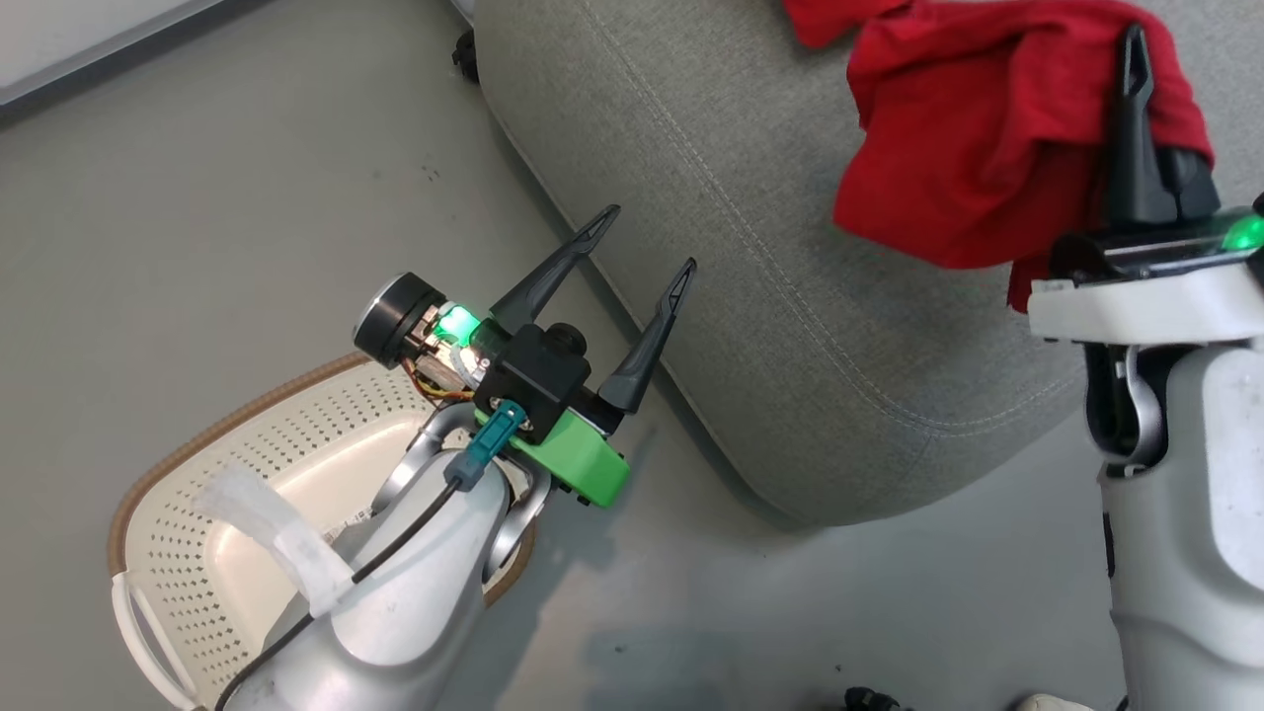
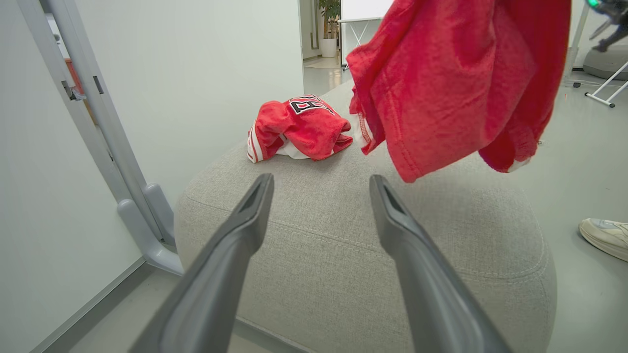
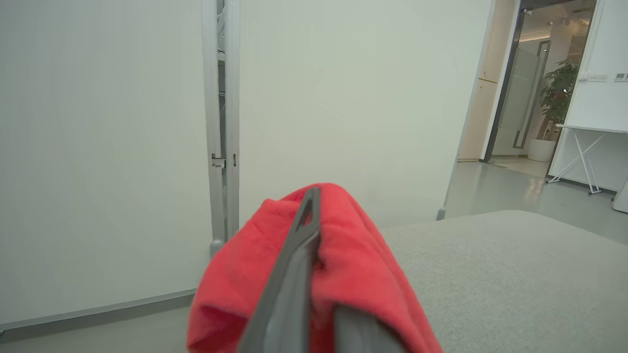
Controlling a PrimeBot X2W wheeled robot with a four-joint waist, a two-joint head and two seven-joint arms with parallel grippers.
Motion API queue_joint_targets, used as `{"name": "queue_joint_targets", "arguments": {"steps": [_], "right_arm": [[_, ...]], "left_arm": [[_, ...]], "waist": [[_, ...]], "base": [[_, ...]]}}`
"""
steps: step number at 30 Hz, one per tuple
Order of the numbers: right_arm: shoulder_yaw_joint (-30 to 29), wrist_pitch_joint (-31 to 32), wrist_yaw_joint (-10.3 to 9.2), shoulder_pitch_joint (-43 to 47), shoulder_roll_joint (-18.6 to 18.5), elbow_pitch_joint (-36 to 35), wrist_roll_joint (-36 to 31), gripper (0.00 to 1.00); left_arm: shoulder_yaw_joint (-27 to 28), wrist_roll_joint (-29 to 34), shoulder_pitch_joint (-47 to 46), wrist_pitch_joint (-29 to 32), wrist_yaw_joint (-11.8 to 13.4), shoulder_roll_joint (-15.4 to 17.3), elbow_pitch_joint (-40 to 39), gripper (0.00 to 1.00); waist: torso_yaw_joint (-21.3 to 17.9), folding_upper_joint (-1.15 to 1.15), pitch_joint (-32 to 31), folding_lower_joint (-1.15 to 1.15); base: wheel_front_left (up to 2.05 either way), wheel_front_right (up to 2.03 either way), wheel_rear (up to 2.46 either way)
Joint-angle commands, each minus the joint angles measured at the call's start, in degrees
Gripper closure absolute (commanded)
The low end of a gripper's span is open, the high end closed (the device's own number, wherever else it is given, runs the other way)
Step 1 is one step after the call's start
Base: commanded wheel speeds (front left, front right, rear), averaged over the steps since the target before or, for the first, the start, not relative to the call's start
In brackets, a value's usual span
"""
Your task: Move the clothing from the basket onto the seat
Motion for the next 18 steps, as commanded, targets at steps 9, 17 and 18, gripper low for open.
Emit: {"name": "queue_joint_targets", "arguments": {"steps": [9,17,18], "right_arm": [[-2.19,-0.13,-0.06,-16.02,-1.71,1.2,-3.75,1.0],[-4.17,-0.13,-0.06,-30.12,-6.34,6.21,-5.67,1.0],[-4.55,-0.13,-0.06,-32.11,-6.9,7.25,-5.71,1.0]], "left_arm": [[0.44,1.12,-2.74,0.06,-0.11,1.27,-0.68,0.0],[0.69,1.91,-4.83,0.06,-0.03,1.69,-1.34,0.0],[0.7,1.99,-5.12,0.07,-0.04,1.69,-1.49,0.0]], "waist": [[3.62,0.0,8.36,0.0],[5.8,0.0,14.38,0.0],[6.06,0.0,15.11,0.0]], "base": [[0.0,0.0,0.0],[0.0,0.0,0.0],[0.0,0.0,0.0]]}}
